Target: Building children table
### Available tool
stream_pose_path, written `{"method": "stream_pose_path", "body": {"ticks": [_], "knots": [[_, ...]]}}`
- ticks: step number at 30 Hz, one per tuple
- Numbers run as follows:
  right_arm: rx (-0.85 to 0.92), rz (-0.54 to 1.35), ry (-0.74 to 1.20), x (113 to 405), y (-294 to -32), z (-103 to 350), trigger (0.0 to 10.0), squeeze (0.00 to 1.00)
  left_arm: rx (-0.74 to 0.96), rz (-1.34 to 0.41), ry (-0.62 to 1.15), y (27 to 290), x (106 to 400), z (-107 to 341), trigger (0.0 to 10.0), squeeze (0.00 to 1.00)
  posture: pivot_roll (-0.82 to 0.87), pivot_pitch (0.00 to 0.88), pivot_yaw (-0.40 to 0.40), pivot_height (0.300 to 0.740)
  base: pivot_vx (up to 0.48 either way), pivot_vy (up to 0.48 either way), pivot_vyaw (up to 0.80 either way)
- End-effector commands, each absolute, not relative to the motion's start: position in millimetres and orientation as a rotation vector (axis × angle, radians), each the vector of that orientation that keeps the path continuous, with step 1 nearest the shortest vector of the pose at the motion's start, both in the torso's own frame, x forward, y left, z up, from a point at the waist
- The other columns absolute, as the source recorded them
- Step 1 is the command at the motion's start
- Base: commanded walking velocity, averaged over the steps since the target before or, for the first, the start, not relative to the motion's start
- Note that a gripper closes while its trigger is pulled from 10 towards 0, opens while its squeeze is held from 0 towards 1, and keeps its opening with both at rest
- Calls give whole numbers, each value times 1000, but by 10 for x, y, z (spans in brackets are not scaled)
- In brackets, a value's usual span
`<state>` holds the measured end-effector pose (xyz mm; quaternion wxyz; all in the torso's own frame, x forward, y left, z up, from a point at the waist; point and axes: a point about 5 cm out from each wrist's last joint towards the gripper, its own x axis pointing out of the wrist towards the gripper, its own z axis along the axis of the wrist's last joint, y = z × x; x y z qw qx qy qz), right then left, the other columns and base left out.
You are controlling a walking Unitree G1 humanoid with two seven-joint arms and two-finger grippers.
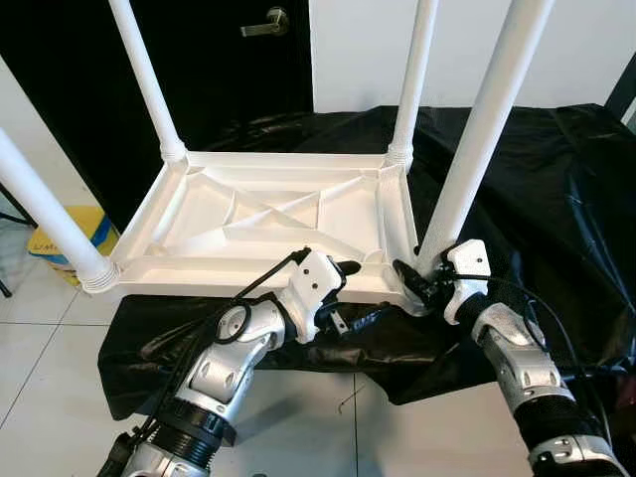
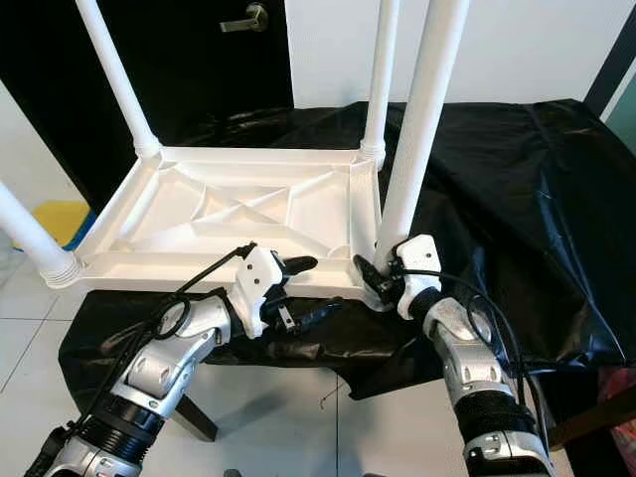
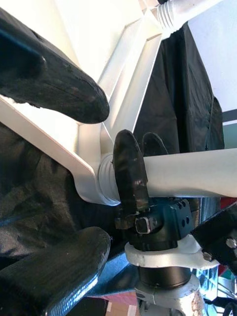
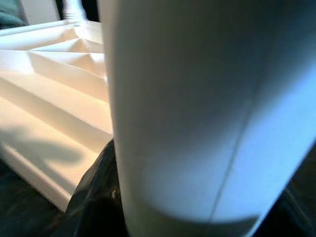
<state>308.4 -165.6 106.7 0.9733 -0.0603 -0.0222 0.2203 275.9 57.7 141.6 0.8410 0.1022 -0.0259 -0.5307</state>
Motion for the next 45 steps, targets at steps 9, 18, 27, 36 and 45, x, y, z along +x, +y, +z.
{"method": "stream_pose_path", "body": {"ticks": [9,18,27,36,45], "knots": [[-103,150,15,2991,-1570,926,10000,0,227,-1118,-45,577,2763,1394,10000,0,-123,1,3,740,0,0,0],[-21,-152,-7,2925,-1348,962,10000,0,226,-1124,-47,561,2765,1398,10000,0,-126,3,7,740,0,0,0],[-21,-145,-30,2912,-1322,1026,10000,0,227,-1127,-47,550,2768,1398,10000,0,-124,1,0,740,0,0,0],[21,-43,-128,2879,-1236,1166,10000,1000,225,-1125,-46,559,2747,1385,10000,0,-118,0,-5,740,0,0,0],[31,82,-177,2819,-1388,1229,10000,1000,225,-1133,-39,564,2714,1373,10000,0,-119,4,-3,740,0,0,0]]}}
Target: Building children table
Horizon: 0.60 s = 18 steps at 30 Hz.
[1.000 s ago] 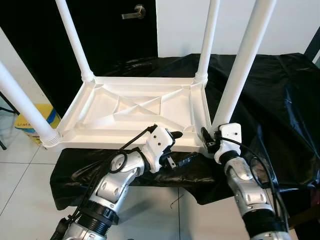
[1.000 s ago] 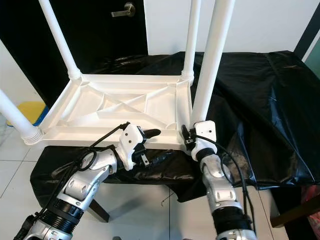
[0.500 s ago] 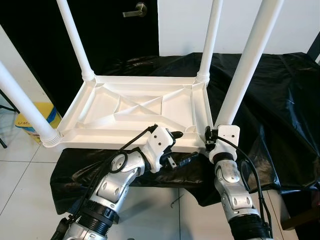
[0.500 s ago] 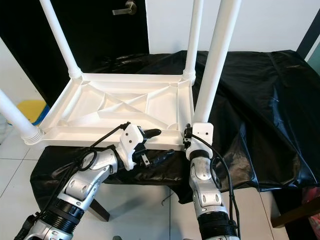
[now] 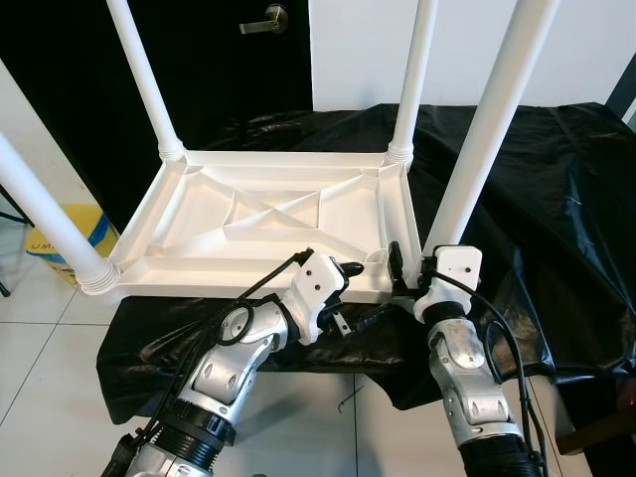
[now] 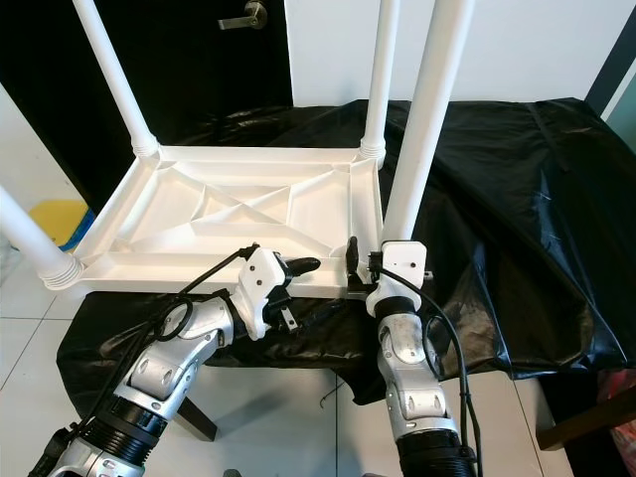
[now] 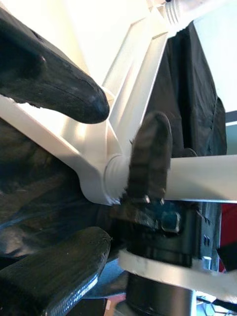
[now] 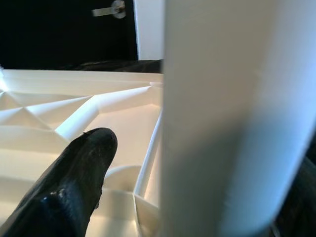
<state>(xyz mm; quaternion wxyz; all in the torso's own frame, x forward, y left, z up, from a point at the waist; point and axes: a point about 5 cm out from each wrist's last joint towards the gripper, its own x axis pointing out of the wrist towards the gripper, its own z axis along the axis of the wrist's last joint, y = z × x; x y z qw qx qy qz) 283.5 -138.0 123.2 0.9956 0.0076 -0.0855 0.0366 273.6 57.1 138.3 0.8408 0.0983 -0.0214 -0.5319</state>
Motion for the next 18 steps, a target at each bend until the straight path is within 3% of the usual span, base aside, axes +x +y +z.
{"method": "stream_pose_path", "body": {"ticks": [1,2,11,18], "knots": [[30,89,-178,2814,-1400,1230,10000,1000,225,-1134,-39,565,2712,1373,10000,0,-119,4,-3,740,0,0,0],[28,133,-171,2801,-1447,1215,10000,0,227,-1135,-36,571,2710,1366,10000,0,-122,6,2,740,0,0,0],[-1,337,-121,2796,-1638,1126,10000,0,236,-1141,-28,605,2712,1360,10000,0,-119,7,6,740,0,0,0],[-72,539,-73,3002,-1676,1170,10000,0,253,-1131,-27,672,2698,1384,10000,0,-87,13,-6,740,0,0,0]]}}
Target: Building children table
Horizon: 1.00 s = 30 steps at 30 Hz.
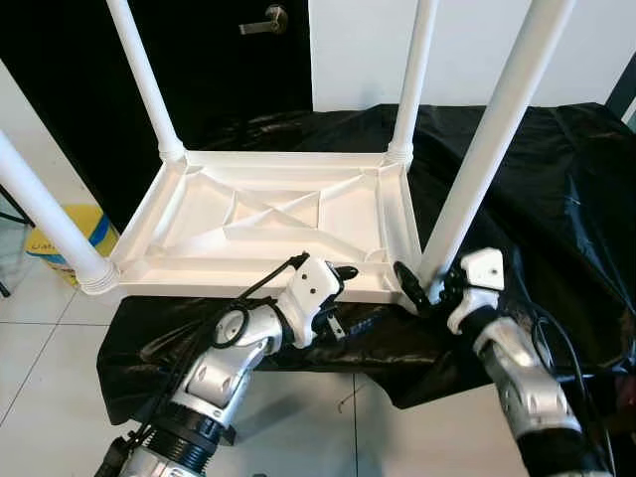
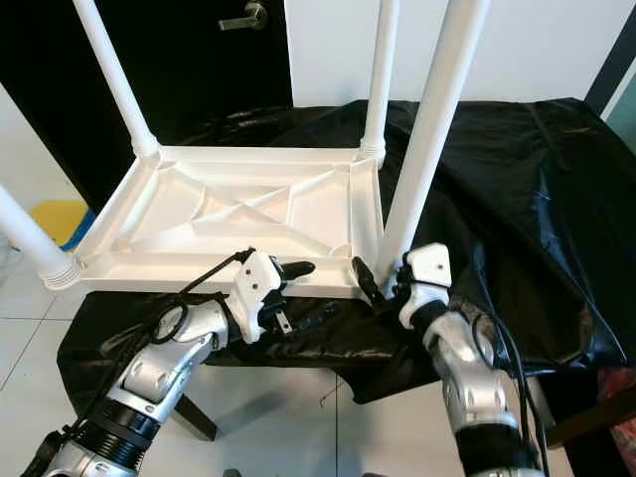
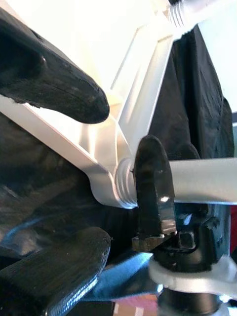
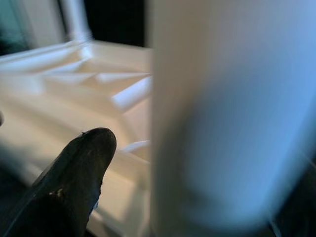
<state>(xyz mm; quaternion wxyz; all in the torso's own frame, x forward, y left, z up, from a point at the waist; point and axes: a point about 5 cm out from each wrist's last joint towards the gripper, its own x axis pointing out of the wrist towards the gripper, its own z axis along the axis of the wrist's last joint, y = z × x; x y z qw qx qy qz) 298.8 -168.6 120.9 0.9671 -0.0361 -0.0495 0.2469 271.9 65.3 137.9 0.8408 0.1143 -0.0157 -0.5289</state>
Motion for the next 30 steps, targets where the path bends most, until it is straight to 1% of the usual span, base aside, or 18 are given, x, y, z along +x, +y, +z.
{"method": "stream_pose_path", "body": {"ticks": [1,6,13,19,20,21,30], "knots": [[-85,563,-66,3038,-1681,1178,10000,0,248,-1129,-32,682,2691,1402,10000,0,-76,16,-12,740,0,0,0],[-113,629,-53,3129,-1697,1210,10000,0,238,-1119,-42,715,2678,1441,10000,0,-55,19,-27,740,0,0,0],[-171,778,-1,3298,-1750,1283,10000,0,242,-1093,-45,770,2649,1452,10000,0,-20,24,-59,740,0,0,0],[-193,809,9,3362,-1776,1317,10000,0,244,-1075,-39,791,2632,1444,10000,0,-10,24,-67,740,0,0,0],[-203,806,9,3385,-1784,1329,3843,0,248,-1067,-35,798,2626,1433,10000,0,-6,25,-69,740,0,0,0],[-204,807,7,3394,-1789,1335,0,0,252,-1065,-32,801,2623,1430,10000,0,-5,24,-69,740,0,0,0],[-195,808,9,3392,-1818,1296,0,0,258,-1062,-30,816,2635,1450,10000,0,-14,19,-58,740,0,0,0]]}}
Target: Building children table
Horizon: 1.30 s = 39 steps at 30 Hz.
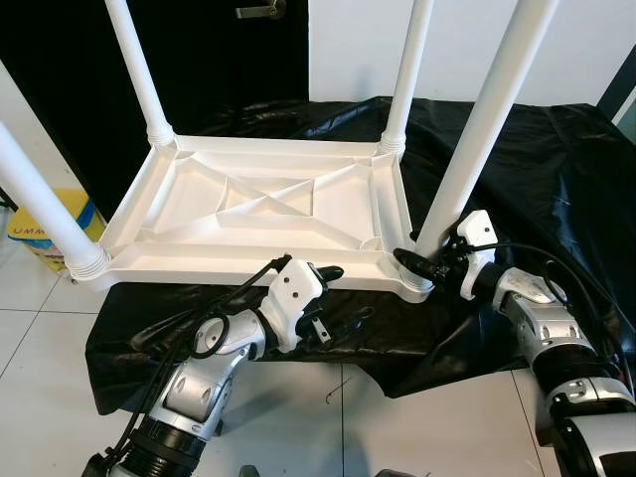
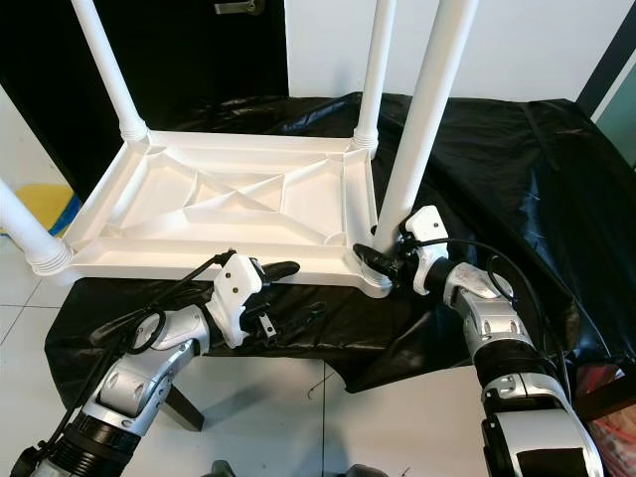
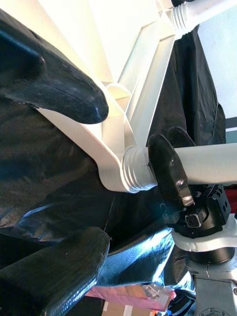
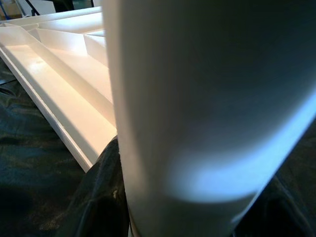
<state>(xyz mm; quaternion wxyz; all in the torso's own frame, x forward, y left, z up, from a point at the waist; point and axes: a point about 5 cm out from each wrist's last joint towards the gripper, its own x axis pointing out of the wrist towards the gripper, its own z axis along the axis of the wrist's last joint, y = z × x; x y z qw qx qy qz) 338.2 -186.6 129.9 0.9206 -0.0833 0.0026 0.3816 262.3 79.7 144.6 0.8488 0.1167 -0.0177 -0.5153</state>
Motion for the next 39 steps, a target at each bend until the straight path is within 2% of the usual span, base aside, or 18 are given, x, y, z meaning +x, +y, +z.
{"method": "stream_pose_path", "body": {"ticks": [1,3,4,6,7,15,17,20,22,26,28,29,30,33,35,37,39], "knots": [[-188,797,11,3379,-1834,1273,0,0,262,-1066,-30,817,2645,1450,10000,0,-19,17,-53,740,0,0,0],[-179,781,13,3366,-1851,1245,0,0,267,-1072,-29,815,2651,1448,10000,0,-27,18,-45,740,0,0,0],[-164,759,16,3345,-1860,1212,1961,0,271,-1079,-28,813,2660,1451,10000,0,-32,16,-40,740,0,0,0],[-154,746,17,3332,-1865,1190,1961,0,273,-1085,-27,812,2665,1453,10000,0,-32,16,-40,740,0,0,0],[-123,712,13,3293,-1868,1154,10000,0,275,-1096,-28,799,2669,1462,10000,0,-46,18,-30,740,0,0,0],[-94,548,-15,3194,-1864,1074,10000,0,271,-1132,-24,750,2685,1454,10000,0,-102,24,10,740,0,0,0],[-106,418,-9,3129,-1880,1028,10000,0,268,-1168,-25,691,2701,1452,10000,0,-130,27,27,740,0,0,0],[-110,390,-13,3112,-1895,1024,10000,0,268,-1174,-27,667,2707,1452,10000,0,-143,29,33,740,0,0,0],[-101,270,-25,3042,-1896,1026,10000,0,268,-1199,-30,614,2726,1453,10000,0,-170,34,47,740,0,0,0],[-95,182,-20,3007,-1908,1030,10000,0,273,-1210,-29,580,2730,1443,10000,0,-176,35,49,740,0,0,0],[-90,72,-3,2971,-1925,1008,10000,0,268,-1219,-34,526,2735,1445,10000,0,-196,32,62,740,0,0,0],[-78,-49,8,2940,-1899,981,10000,0,256,-1232,-42,483,2729,1458,10000,0,-204,29,69,740,0,0,0],[-78,-49,8,2940,-1899,981,10000,0,256,-1232,-42,483,2729,1458,10000,0,-204,29,69,740,0,0,0],[-67,-227,21,2876,-1857,964,10000,0,239,-1247,-54,415,2727,1478,10000,0,-212,27,77,740,0,0,0],[-67,-227,21,2876,-1857,964,10000,0,239,-1247,-54,415,2727,1478,10000,0,-212,27,77,740,0,0,0],[-32,-337,41,2841,-1728,936,10000,0,220,-1253,-66,361,2738,1509,10000,0,-222,25,87,740,0,0,0],[-14,-361,52,2833,-1669,924,10000,0,213,-1255,-71,346,2741,1519,10000,0,-222,25,87,740,0,0,0]]}}
